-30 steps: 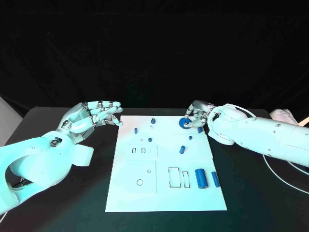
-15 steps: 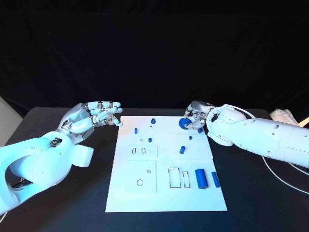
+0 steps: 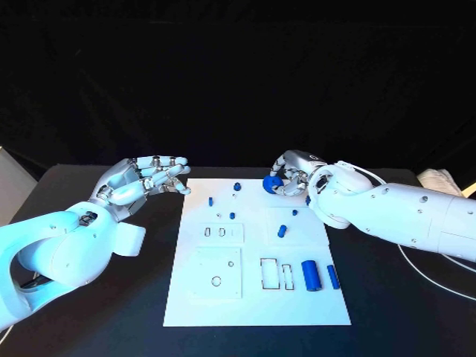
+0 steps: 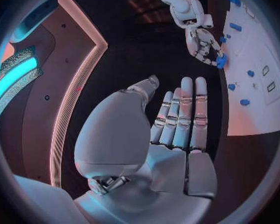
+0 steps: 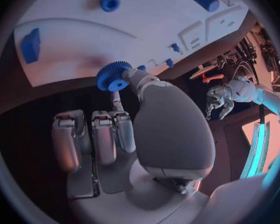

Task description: Assemble the parts on the task board

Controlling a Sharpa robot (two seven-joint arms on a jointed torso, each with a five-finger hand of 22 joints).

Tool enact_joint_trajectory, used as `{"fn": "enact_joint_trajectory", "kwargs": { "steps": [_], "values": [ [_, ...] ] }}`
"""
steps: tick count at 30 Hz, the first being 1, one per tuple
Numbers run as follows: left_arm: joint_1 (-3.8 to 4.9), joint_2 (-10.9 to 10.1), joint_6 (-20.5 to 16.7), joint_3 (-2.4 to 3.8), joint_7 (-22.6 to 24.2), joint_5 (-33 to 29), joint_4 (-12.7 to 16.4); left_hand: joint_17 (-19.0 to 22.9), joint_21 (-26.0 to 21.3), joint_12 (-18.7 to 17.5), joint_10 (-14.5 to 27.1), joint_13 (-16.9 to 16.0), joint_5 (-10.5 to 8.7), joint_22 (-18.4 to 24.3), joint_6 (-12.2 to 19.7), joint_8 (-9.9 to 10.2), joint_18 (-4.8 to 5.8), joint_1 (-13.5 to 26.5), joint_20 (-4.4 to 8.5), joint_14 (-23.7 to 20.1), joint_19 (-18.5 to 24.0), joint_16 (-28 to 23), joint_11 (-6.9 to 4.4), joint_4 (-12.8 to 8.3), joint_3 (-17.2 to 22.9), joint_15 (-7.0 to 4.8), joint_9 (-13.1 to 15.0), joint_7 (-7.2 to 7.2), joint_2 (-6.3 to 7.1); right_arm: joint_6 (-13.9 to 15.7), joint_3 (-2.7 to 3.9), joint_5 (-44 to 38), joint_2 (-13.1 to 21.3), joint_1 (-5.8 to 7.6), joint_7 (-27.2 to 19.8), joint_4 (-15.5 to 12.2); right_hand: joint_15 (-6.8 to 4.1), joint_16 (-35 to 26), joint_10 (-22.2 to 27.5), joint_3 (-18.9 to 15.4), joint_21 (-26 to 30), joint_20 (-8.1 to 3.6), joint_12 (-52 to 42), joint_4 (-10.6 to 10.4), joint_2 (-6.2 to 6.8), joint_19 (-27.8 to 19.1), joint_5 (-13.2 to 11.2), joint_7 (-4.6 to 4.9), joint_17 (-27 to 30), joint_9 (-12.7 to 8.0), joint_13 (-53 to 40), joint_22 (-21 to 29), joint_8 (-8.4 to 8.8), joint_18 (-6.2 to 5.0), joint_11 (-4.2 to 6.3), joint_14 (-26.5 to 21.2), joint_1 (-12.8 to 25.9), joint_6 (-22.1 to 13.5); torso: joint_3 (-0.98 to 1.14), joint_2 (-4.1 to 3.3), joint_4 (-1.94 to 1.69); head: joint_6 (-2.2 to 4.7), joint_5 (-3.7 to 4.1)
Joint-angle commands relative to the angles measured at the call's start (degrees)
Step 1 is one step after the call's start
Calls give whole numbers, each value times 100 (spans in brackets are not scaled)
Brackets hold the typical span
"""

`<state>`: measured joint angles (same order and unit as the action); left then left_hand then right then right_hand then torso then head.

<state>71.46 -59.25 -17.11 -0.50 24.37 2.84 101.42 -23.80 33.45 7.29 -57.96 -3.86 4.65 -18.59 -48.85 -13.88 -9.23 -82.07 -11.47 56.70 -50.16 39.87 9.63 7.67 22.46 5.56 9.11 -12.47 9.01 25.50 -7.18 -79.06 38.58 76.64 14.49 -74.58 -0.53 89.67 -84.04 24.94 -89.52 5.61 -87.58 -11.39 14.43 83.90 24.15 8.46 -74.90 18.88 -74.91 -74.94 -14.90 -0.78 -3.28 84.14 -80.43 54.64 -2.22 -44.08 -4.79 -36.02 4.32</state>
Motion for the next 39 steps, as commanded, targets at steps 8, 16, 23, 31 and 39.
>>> {"fn": "enact_joint_trajectory", "kwargs": {
  "steps": [8, 16, 23, 31, 39],
  "values": [
    [8, 34, 104, 5, 26, 20, 11, -9, 31, -29, -46, -10, -31, -13, -26, -14, -99, 73, -12, -47, 54, 41, -8, 4, 35, 18, 6, -67, 8, 374, 3, -775, -361, -16, 107, -331, -48, 33, -360, 63, -33, -54, -12, 19, 33, 599, -142, -77, -1510, 56, -1221, -1487, -42, 73, 29, 586, 133, 138, -3, -11, 4, 4, -2],
    [9, 61, 113, 5, 24, 20, 3, -9, 31, -29, -46, -10, -31, -13, -26, -14, -99, 73, -12, -47, 54, 41, -8, 4, 35, 18, 6, -67, 8, 264, 3, -892, -671, -92, 197, -156, -47, 33, -358, 94, -41, -55, -8, 40, 31, 605, -210, -77, -1510, 56, -1218, -1498, -37, 76, 29, 586, 150, 132, -7, -16, -1, 0, 7],
    [9, 72, 123, 5, 35, 20, 5, -9, 31, -29, -46, -10, -31, -13, -26, -14, -99, 73, -12, -47, 54, 41, -8, 4, 35, 18, 6, -67, 8, 108, 2, -931, -877, -127, 269, 61, -46, 33, -344, 109, -36, -55, 6, 51, 32, 602, -275, -74, -1510, 55, -1202, -1491, -32, 74, 26, 586, 173, 125, -4, -14, 8, -10, 0],
    [8, 67, 129, 5, 44, 20, 7, -8, 41, -31, -47, -9, -31, -20, -26, -13, -99, 73, -13, -52, 62, 47, -8, -1, 45, 18, 7, -66, 6, -78, 1, -948, -1024, -151, 310, 223, -44, 33, -332, 121, -31, -54, 20, 60, 37, 599, -329, -72, -1510, 56, -1187, -1486, -32, 73, 23, 586, 205, 125, 8, -14, 2, -27, -13],
    [8, 65, 138, 5, 47, 20, 8, -8, 41, -31, -47, -9, -31, -20, -26, -13, -99, 73, -13, -52, 62, 47, -8, -1, 45, 18, 7, -66, 6, -220, -8, -1007, -1178, -231, 366, 457, -42, 33, -329, 123, -21, -53, 24, 65, 47, 591, -371, -69, -1510, 55, -1185, -1474, -27, 69, 21, 586, 234, 117, 6, -14, -10, -54, -32]
  ]
}}
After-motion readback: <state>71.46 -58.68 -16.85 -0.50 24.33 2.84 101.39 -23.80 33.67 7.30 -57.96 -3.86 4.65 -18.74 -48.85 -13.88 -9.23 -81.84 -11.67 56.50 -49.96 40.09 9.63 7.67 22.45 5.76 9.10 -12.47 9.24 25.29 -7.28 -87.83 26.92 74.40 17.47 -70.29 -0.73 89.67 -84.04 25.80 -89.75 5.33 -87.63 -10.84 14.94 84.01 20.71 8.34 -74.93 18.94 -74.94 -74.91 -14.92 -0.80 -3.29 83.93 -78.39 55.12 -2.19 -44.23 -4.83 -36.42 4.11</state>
